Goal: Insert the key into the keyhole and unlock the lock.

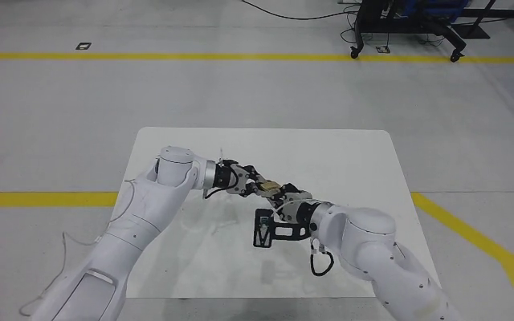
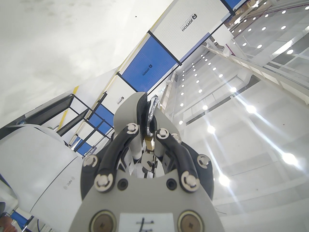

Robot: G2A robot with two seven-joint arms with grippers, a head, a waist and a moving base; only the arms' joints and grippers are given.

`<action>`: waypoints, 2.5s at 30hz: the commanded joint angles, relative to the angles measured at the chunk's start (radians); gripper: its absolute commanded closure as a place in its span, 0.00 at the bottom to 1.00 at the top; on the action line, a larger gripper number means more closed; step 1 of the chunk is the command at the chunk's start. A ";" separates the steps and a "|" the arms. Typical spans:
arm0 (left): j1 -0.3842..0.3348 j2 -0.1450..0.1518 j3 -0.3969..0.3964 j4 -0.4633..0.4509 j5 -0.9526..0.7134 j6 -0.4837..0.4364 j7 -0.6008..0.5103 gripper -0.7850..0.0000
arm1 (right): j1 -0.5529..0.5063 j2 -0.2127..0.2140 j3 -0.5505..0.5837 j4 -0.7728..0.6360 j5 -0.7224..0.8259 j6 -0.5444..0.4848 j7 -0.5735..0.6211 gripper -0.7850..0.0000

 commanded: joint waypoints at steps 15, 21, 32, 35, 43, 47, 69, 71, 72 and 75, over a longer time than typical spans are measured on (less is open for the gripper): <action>-0.105 0.043 0.268 0.063 -0.350 -0.033 -0.046 1.00 | -0.044 0.060 0.223 0.091 0.038 -0.220 -0.579 1.00; -0.155 0.065 0.353 0.078 -0.408 -0.054 -0.067 1.00 | -0.035 0.072 0.220 0.115 0.007 -0.220 -0.618 1.00; -0.207 0.086 0.451 0.087 -0.465 -0.076 -0.089 1.00 | -0.020 0.085 0.213 0.138 0.007 -0.220 -0.654 1.00; -0.217 0.088 0.471 0.090 -0.477 -0.081 -0.094 1.00 | -0.010 0.088 0.198 0.153 0.004 -0.220 -0.659 1.00; -0.237 0.092 0.514 0.092 -0.495 -0.092 -0.105 1.00 | 0.015 0.090 0.177 0.178 0.017 -0.216 -0.662 1.00; -0.248 0.094 0.534 0.094 -0.505 -0.097 -0.110 1.00 | 0.019 0.092 0.168 0.176 0.015 -0.213 -0.649 1.00; -0.278 0.096 0.587 0.108 -0.536 -0.117 -0.130 1.00 | 0.064 0.095 0.120 0.193 0.132 -0.208 -0.468 1.00; -0.280 0.097 0.589 0.110 -0.537 -0.117 -0.130 1.00 | 0.066 0.094 0.117 0.190 0.151 -0.205 -0.442 0.72; -0.280 0.097 0.589 0.111 -0.538 -0.118 -0.131 1.00 | 0.067 0.094 0.116 0.189 0.162 -0.204 -0.433 0.40; -0.282 0.097 0.588 0.116 -0.542 -0.119 -0.132 1.00 | 0.068 0.094 0.115 0.189 0.197 -0.198 -0.404 0.00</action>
